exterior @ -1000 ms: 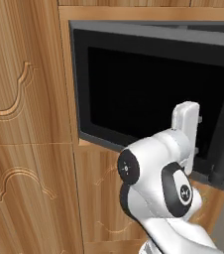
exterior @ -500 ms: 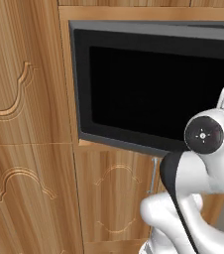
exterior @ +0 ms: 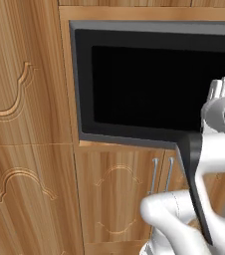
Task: Remove the mango from the bowl and place it on the small plate. Then place the bowl with only the fish in the microwave, close the door, and press the start button to microwave the fish.
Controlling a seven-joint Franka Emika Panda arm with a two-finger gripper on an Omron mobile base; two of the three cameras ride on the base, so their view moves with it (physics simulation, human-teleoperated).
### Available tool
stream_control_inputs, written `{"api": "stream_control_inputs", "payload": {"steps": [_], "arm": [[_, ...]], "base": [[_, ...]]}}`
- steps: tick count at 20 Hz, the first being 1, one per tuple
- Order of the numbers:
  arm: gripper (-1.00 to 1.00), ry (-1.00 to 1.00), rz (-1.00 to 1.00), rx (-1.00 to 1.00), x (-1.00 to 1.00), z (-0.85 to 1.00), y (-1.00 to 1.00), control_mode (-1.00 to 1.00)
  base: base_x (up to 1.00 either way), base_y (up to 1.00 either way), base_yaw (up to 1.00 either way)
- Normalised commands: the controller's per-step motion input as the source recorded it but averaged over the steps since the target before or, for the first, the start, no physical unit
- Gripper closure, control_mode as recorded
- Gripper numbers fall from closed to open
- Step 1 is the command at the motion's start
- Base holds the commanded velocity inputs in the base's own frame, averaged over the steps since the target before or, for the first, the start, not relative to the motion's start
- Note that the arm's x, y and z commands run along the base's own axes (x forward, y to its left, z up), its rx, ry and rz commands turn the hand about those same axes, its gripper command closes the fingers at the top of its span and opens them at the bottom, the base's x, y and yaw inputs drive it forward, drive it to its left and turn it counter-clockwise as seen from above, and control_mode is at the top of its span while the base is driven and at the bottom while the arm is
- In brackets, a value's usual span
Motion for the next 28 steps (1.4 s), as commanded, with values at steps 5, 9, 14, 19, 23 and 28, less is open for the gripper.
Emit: {"api": "stream_control_inputs", "payload": {"steps": [5, 9, 14, 19, 23, 28], "arm": [[-1.0, 0.04, 0.31, 0.06, 0.83, -0.02, 0.12, -1.0], [-1.0, 0.0, 0.27, 0.02, 0.76, -0.01, 0.01, -1.0], [-1.0, 0.0, 0.24, 0.02, 0.75, -0.01, 0.02, -1.0], [-1.0, 0.01, 0.19, 0.0, 0.5, -0.04, 0.01, -1.0], [-1.0, -0.17, 0.09, 0.02, -0.94, 0.0, -0.25, -1.0], [-1.0, -0.1, 0.02, 0.08, -1.0, 0.0, -0.33, -1.0]], "base": [[0.0, 0.0, 0.0], [0.0, 0.0, 0.0], [0.0, 0.0, 0.0], [0.0, 0.0, 0.0], [0.0, 0.0, 0.0], [0.0, 0.0, 0.0]]}}
